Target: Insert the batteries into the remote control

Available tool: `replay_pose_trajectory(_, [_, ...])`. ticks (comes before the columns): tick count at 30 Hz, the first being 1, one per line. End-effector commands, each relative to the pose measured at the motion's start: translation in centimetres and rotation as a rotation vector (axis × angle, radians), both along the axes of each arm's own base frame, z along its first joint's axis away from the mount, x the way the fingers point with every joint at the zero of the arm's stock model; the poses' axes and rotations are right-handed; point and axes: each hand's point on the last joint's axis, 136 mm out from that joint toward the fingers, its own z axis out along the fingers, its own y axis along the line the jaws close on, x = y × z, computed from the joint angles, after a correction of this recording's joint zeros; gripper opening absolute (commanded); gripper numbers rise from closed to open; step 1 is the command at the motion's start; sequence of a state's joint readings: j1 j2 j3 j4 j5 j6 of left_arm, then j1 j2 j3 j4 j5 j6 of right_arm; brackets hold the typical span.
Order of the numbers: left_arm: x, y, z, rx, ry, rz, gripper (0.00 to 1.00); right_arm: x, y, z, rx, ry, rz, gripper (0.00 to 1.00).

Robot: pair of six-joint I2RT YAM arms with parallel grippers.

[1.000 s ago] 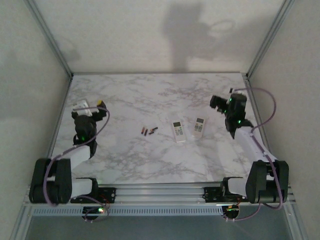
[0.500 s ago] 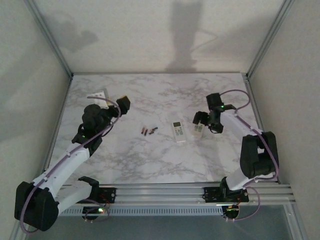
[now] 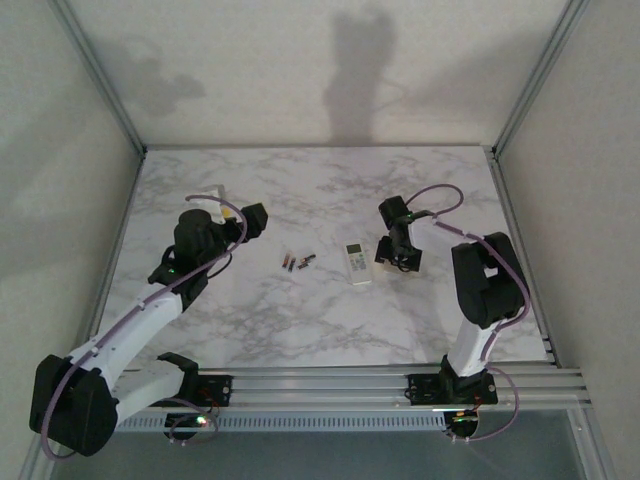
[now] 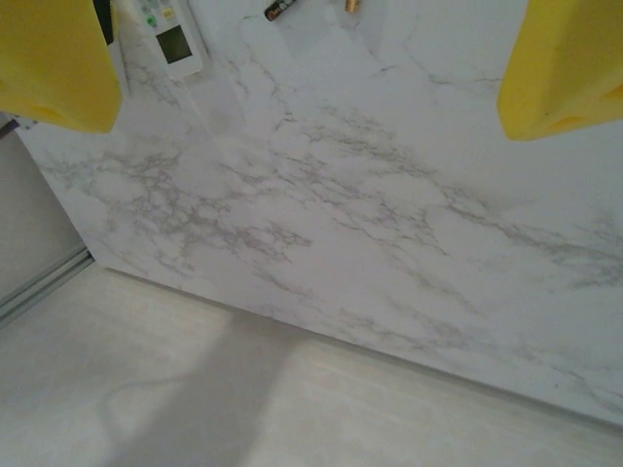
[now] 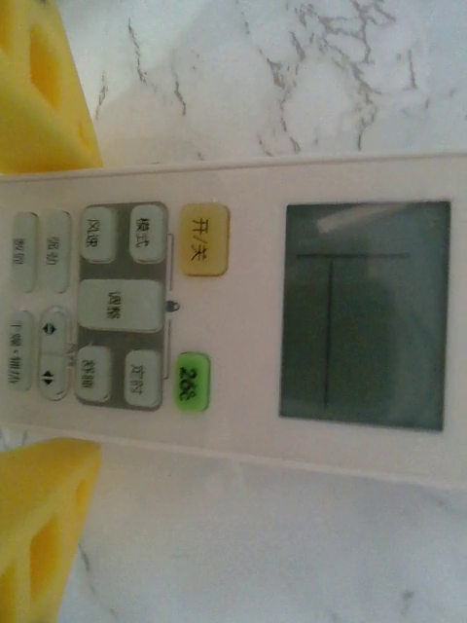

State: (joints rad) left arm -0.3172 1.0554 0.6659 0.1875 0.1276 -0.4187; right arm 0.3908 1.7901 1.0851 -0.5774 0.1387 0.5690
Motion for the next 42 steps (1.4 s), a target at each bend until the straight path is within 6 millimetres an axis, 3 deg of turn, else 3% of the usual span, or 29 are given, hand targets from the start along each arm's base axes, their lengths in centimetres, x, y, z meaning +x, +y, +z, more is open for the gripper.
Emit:
replay_pose_trajectory(1, [0.3,-1.0,2.3,-0.110,-0.029,-0.024,0.97,0.0,0.1,0.0,0.006,-0.018,-0.014,0.54])
replay_pose_trajectory(3, [0.6,-1.3,3.0,-0.164,-0.024,-0.022,0.94,0.1,0.1,2.0,0.022,-0.064,-0.021,0.44])
replay_pose_trajectory(7, [1.8,-2.9,4.7,-0.317,0.035,-0.050,0.89,0.9,0.5,9.0,0.113,-0.279,-0.006,0.36])
replay_pose_trajectory(10, [2.6,-5.7,6.2,-0.411,0.082,-0.141,0.87,0.9,3.6,13.9,0.265,-0.382,0.142,0.37])
replay_pose_trajectory(14, [3.3,-10.3,7.7,-0.422,0.163,-0.261,0.84,-0.9,8.0,19.0,0.401,-0.472,0.353,0.38])
replay_pose_trajectory(19, [2.7,-16.5,8.6,-0.369,0.223,-0.421,0.78,-3.0,11.6,22.6,0.554,-0.523,0.518,0.38])
replay_pose_trajectory(23, [2.9,-18.7,7.0,-0.381,0.298,-0.432,0.66,-4.4,13.3,23.4,0.620,-0.523,0.627,0.39])
replay_pose_trajectory(29, [3.1,-20.8,3.1,-0.343,0.421,-0.441,0.51,-5.0,14.1,23.9,0.649,-0.533,0.670,0.39])
replay_pose_trajectory(35, [2.7,-22.4,1.8,-0.370,0.485,-0.475,0.37,-5.1,14.4,23.3,0.640,-0.512,0.688,0.39])
replay_pose_trajectory(38, [2.1,-23.4,1.1,-0.377,0.518,-0.513,0.39,-5.1,14.7,22.6,0.638,-0.479,0.695,0.39])
replay_pose_trajectory(42, [1.6,-23.7,1.1,-0.390,0.519,-0.530,0.50,-4.8,14.7,21.8,0.621,-0.464,0.691,0.39])
